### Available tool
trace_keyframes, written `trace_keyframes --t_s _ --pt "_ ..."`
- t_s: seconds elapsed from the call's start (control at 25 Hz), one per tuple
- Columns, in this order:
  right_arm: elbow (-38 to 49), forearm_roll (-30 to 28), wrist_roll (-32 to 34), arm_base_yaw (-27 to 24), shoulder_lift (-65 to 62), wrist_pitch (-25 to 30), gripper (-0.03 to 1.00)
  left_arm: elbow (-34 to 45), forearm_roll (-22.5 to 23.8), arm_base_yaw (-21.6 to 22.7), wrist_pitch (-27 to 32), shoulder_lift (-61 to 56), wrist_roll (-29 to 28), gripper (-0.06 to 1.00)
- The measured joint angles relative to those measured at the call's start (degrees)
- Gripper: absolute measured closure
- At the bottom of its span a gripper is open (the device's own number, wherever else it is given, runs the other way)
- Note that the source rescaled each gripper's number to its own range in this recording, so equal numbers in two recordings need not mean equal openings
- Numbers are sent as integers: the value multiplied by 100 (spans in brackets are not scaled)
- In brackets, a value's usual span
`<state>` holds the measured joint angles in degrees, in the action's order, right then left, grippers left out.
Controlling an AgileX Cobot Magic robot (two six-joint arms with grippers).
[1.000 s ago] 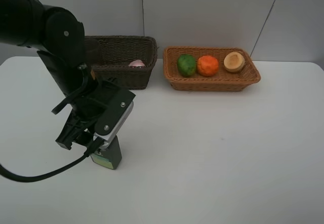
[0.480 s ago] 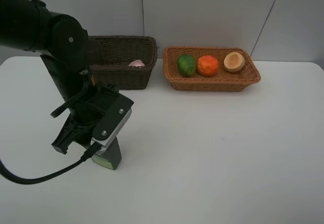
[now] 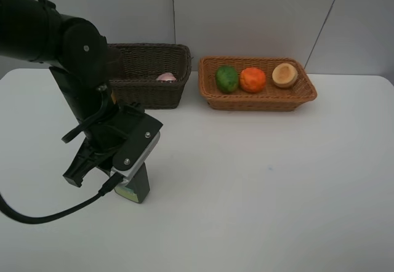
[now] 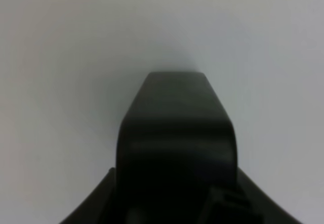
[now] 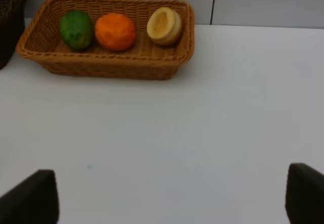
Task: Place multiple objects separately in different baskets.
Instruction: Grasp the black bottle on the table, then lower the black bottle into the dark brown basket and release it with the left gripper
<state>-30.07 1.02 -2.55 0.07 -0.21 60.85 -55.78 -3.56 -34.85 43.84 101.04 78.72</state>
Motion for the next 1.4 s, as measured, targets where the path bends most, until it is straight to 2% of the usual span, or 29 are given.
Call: trace_keyframes --t_s 0.44,0.6,0.72,0.92,1.08,1.24,1.4 --pt "0 0 0 0 0 0 0 0 -30 0 11 0 -310 45" --pt "0 0 0 0 0 0 0 -15 -39 0 199 -18 -822 45" --pt "0 0 0 0 0 0 0 -251 -39 0 410 -142 -1897 45" --pt "0 0 0 0 0 0 0 -1126 103 0 644 -216 -4690 45" --pt "0 0 0 0 0 0 0 -1876 537 0 787 -216 -6700 45" --pt "0 0 0 0 0 0 0 -2787 1110 76 1141 -56 -8280 45" --pt "0 0 0 0 0 0 0 -3626 1677 233 1563 254 -9372 45"
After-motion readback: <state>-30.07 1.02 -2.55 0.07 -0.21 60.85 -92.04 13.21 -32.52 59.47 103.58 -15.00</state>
